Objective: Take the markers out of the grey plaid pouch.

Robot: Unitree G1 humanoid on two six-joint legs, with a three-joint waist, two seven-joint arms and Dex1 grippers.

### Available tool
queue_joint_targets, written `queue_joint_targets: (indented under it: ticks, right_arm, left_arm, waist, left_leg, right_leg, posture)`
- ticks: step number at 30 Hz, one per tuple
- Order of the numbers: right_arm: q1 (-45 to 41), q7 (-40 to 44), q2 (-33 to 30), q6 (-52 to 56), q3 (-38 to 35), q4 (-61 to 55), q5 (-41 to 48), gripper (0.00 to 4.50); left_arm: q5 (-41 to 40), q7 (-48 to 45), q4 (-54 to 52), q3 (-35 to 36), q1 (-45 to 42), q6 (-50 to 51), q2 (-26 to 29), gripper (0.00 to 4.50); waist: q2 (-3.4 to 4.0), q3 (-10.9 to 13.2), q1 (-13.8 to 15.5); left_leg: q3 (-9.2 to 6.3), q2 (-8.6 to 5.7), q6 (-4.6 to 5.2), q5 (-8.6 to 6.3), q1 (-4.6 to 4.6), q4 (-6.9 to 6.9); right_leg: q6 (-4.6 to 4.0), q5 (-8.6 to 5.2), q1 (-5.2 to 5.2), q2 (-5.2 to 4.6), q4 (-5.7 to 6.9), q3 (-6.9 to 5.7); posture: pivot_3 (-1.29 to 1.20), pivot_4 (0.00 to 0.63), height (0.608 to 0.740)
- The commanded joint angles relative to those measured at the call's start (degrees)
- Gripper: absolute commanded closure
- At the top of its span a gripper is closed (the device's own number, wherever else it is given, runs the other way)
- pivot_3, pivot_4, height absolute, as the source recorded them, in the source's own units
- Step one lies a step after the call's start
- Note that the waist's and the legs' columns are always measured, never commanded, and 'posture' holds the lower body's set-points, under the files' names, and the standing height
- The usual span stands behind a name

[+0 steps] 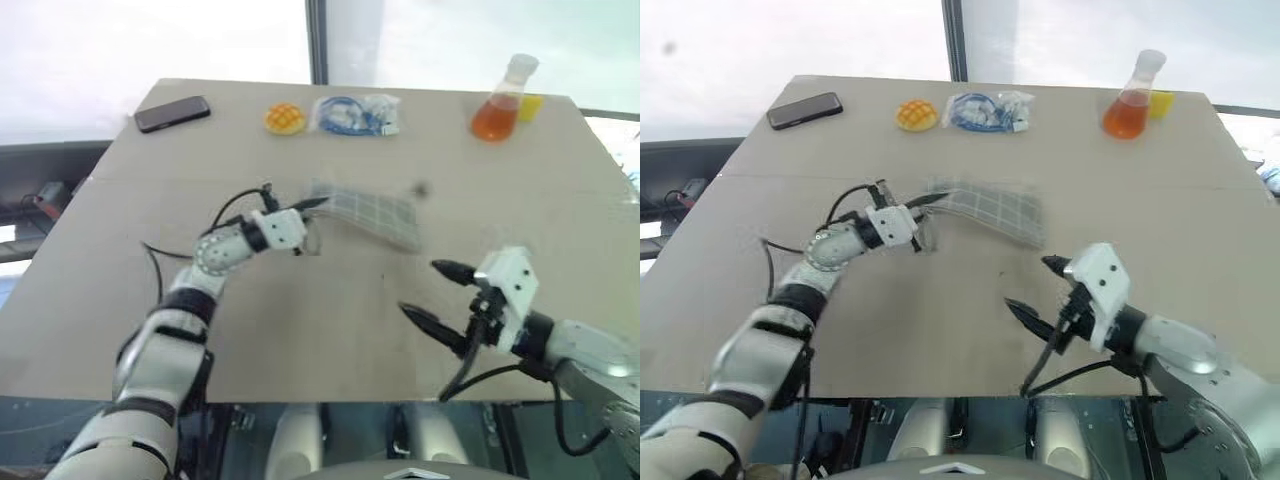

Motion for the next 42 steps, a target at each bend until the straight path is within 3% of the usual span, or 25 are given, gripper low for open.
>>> queue_joint_targets:
  ticks: [1, 2, 6, 13, 20, 21, 32, 34, 37, 42]
  right_arm:
    - [-5.53, -2.18, 3.40, 2.41, 3.03, 3.97, 1.73, 0.70]
    - [-7.73, -2.93, 4.88, 2.58, 4.34, 6.06, 0.79, 1.13]
    - [-13.71, -4.12, 8.37, 1.87, 8.32, 12.03, -3.16, 1.13]
    - [-22.20, -3.78, 16.38, -2.36, 12.05, 22.94, -8.29, 1.13]
    - [-21.36, -3.63, 16.45, -1.65, 7.91, 22.05, -7.86, 4.33]
    - [-20.90, -3.87, 16.02, -1.35, 6.47, 21.27, -7.28, 4.43]
    - [-20.13, -1.83, 14.74, 1.49, 4.80, 17.76, -3.70, 4.43]
    - [-20.89, -3.33, 17.05, 1.71, 5.55, 18.47, -3.55, 3.72]
    - [-22.16, -4.61, 20.36, 3.89, 5.29, 19.19, -1.14, 2.25]
    - [-25.02, -5.07, 22.54, 9.04, 4.67, 20.09, 3.81, 2.25]
  left_arm:
    - [-3.92, 2.83, -20.70, 2.79, 4.38, 18.03, -1.49, 4.50]
    - [-3.86, 4.29, -25.13, 3.01, 5.97, 22.55, -2.37, 4.50]
    - [-3.78, 5.82, -37.67, 3.99, 10.19, 35.67, -3.99, 4.50]
    - [-2.79, 4.90, -44.80, 4.60, 13.68, 39.91, -4.16, 4.50]
    - [-2.07, 3.91, -43.81, 6.06, 14.14, 39.28, -3.30, 4.50]
    - [-1.97, 3.80, -43.59, 6.21, 14.16, 39.02, -3.10, 4.50]
    - [-8.27, 1.76, -44.52, 8.64, 14.43, 45.60, -5.82, 4.50]
    - [-11.21, 0.05, -44.82, 9.37, 14.47, 47.84, -6.32, 4.50]
    - [-13.17, -1.74, -44.15, 10.24, 14.17, 49.95, -6.13, 4.50]
    - [-13.36, -3.62, -41.42, 10.84, 11.75, 50.97, -5.66, 4.50]
  waist:
    - [-0.02, 0.01, -0.33]
    - [-0.02, 0.00, -0.51]
    - [0.03, -0.02, -0.32]
    - [0.04, -0.02, -0.28]
    - [0.05, -0.02, 0.09]
    - [0.05, -0.02, 0.14]
    - [0.05, -0.02, -0.02]
    - [0.05, -0.02, -0.11]
    - [0.05, -0.02, -0.23]
    - [0.06, -0.01, -0.21]
  left_leg:
    - [-0.03, -0.01, 0.00, 0.00, 0.01, 0.07]
    - [-0.06, -0.01, 0.00, 0.00, 0.02, 0.09]
    - [-0.21, 0.03, -0.02, 0.02, 0.26, 0.17]
    - [-0.17, 0.01, -0.04, 0.01, 0.25, 0.22]
    - [-0.05, -0.04, -0.04, 0.00, 0.15, 0.20]
    - [-0.05, -0.04, -0.04, 0.01, 0.15, 0.19]
    - [-0.12, 0.00, -0.05, 0.00, 0.18, 0.12]
    - [-0.12, -0.01, -0.05, 0.00, 0.18, 0.10]
    - [-0.13, 0.00, -0.05, 0.00, 0.18, 0.09]
    - [-0.12, -0.02, -0.05, 0.00, 0.16, 0.10]
  right_leg:
    - [0.02, 0.00, -0.01, 0.05, 0.15, 0.03]
    - [0.02, -0.01, -0.01, 0.07, 0.23, 0.03]
    - [0.17, -0.10, 0.00, 0.30, 0.53, 0.15]
    - [0.03, -0.02, -0.02, 0.32, 0.52, 0.22]
    - [0.03, -0.02, -0.04, 0.28, 0.39, 0.21]
    - [0.03, -0.02, -0.03, 0.27, 0.39, 0.21]
    - [0.03, -0.02, -0.10, 0.29, 0.41, 0.21]
    - [0.03, -0.02, -0.10, 0.29, 0.40, 0.22]
    - [0.04, -0.03, -0.11, 0.30, 0.41, 0.22]
    - [0.03, -0.02, -0.11, 0.27, 0.38, 0.24]
  posture:
    - [0.00, 0.150, 0.740]
    - [0.00, 0.150, 0.740]
    - [0.00, 0.150, 0.740]
    - [0.00, 0.150, 0.740]
    - [0.00, 0.150, 0.740]
    - [0.00, 0.150, 0.740]
    - [0.00, 0.150, 0.740]
    - [0.00, 0.150, 0.740]
    - [0.00, 0.150, 0.740]
    - [0.00, 0.150, 0.740]
